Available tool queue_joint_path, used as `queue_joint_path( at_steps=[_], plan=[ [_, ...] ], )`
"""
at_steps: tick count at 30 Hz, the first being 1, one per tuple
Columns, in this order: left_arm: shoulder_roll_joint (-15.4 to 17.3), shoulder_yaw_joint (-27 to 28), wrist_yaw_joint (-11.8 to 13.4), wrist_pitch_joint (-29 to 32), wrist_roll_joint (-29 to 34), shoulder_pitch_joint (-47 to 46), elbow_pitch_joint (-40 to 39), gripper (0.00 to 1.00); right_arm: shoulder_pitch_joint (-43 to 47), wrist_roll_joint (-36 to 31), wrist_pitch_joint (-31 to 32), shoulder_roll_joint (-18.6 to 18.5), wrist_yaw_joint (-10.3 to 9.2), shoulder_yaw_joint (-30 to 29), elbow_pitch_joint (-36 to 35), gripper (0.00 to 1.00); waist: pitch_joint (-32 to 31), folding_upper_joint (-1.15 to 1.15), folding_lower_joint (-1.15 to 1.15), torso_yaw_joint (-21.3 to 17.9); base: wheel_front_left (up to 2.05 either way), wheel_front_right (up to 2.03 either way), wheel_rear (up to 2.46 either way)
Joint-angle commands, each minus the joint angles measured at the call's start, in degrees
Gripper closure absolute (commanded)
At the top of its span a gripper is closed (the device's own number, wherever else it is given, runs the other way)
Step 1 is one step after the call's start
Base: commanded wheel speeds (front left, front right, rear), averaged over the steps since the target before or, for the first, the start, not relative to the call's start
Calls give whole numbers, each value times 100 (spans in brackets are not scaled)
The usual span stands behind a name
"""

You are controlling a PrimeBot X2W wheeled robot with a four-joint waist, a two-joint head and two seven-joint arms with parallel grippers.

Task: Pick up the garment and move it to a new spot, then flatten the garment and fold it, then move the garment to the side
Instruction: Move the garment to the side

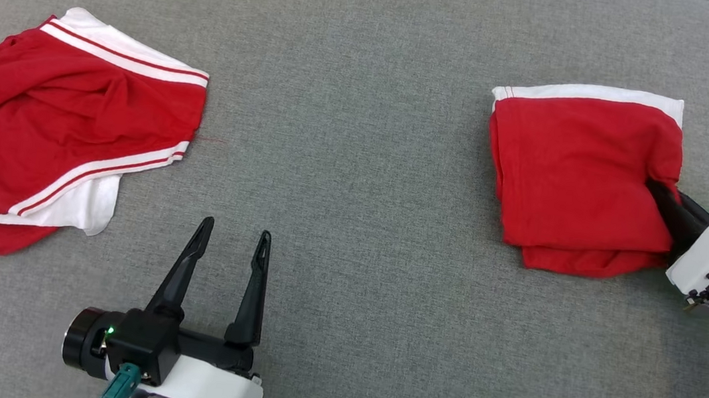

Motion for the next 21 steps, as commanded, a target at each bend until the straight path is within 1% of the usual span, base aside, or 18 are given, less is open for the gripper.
queue_joint_path(
  at_steps=[1,5,11,14,17,21],
  plan=[
    [16,31,14,-1,46,-111,-41,0,-64,25,-112,-97,-2,66,-17,100,33,0,0,-59,0,0,0],
    [17,100,-68,-1,154,-177,-157,0,-273,-165,-487,-410,-7,306,-86,100,192,0,0,-286,0,0,0],
    [18,178,-232,-1,422,-409,-369,0,-757,-533,-1030,-957,-7,566,-56,100,685,0,0,-820,0,0,0],
    [20,245,-339,-1,286,-605,-539,0,-1028,-686,-1269,-1203,-7,603,43,100,1001,0,0,-1085,0,0,0],
    [15,205,-523,-2,436,-843,-747,0,-1261,-777,-1491,-1438,-7,569,182,100,1279,0,0,-1270,0,0,0],
    [20,78,-753,-1,650,-1118,-970,0,-1545,-913,-1804,-1669,-7,491,431,100,1588,0,0,-1390,0,0,0]
  ],
)
